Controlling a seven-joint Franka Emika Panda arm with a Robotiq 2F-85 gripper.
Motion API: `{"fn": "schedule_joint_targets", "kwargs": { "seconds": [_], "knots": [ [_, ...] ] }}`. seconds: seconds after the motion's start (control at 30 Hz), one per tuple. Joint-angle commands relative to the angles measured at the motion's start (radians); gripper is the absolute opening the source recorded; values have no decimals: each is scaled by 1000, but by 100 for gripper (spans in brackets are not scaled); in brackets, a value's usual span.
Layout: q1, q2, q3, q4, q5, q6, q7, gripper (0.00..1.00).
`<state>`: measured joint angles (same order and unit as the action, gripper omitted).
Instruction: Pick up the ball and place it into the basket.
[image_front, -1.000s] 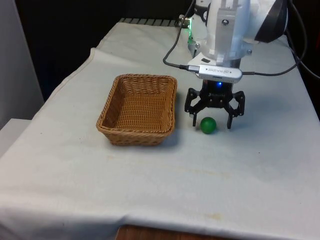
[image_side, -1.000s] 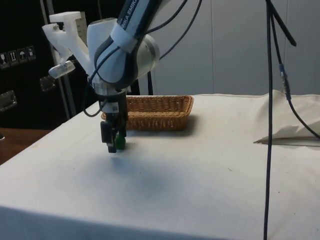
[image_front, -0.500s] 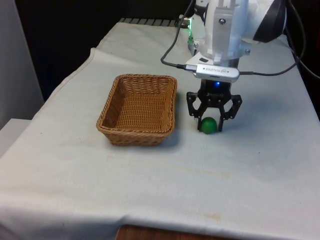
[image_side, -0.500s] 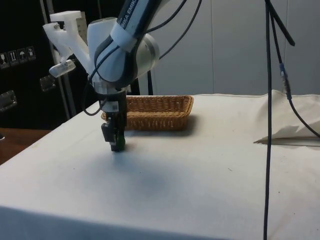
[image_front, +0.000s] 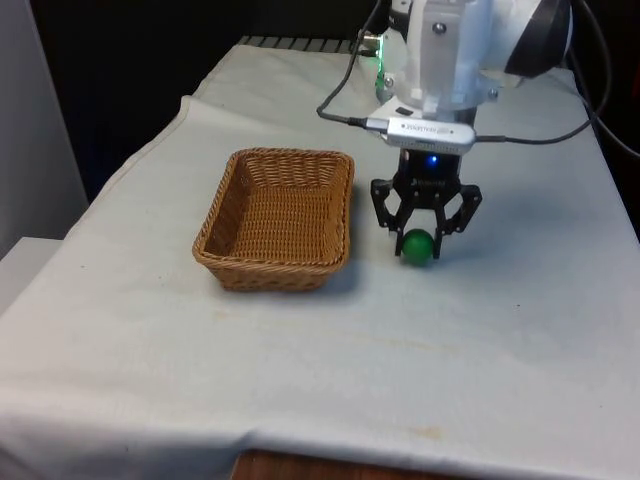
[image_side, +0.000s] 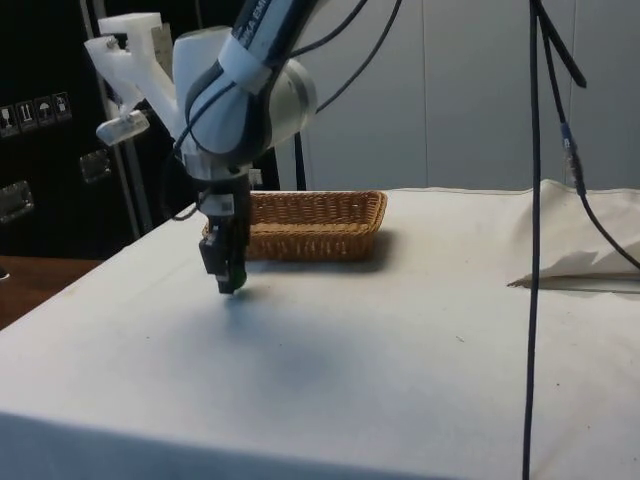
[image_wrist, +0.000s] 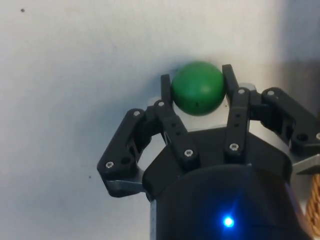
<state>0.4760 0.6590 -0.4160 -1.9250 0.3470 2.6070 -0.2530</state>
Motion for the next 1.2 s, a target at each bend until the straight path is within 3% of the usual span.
{"fn": "schedule_joint_targets", "kwargs": {
  "seconds": [0.0,0.1,0.13,0.17,0.37,0.4,0.43,0.67,0.7,0.73,0.8,0.97,1.0,1.17],
  "knots": [
    [3,-26,-9,-7,-7,-21,-3,0],
    [5,-53,-17,-9,-14,-44,-3,0],
    [0,-44,-11,-3,-7,-38,-5,0],
    [5,-59,-18,-9,-17,-48,-2,0],
    [6,-106,-29,-11,-35,-85,0,0],
    [0,-99,-22,-8,-26,-77,-4,0],
    [6,-112,-30,-11,-37,-89,1,0],
    [6,-168,-43,-15,-61,-131,0,0],
    [0,-162,-36,-9,-52,-127,-4,0],
    [6,-176,-44,-15,-65,-137,0,0],
    [6,-197,-47,-18,-75,-152,0,0],
    [0,-214,-44,-16,-79,-164,-4,0],
    [5,-235,-54,-22,-94,-179,0,0],
    [5,-281,-64,-25,-114,-215,2,0]
  ]
}}
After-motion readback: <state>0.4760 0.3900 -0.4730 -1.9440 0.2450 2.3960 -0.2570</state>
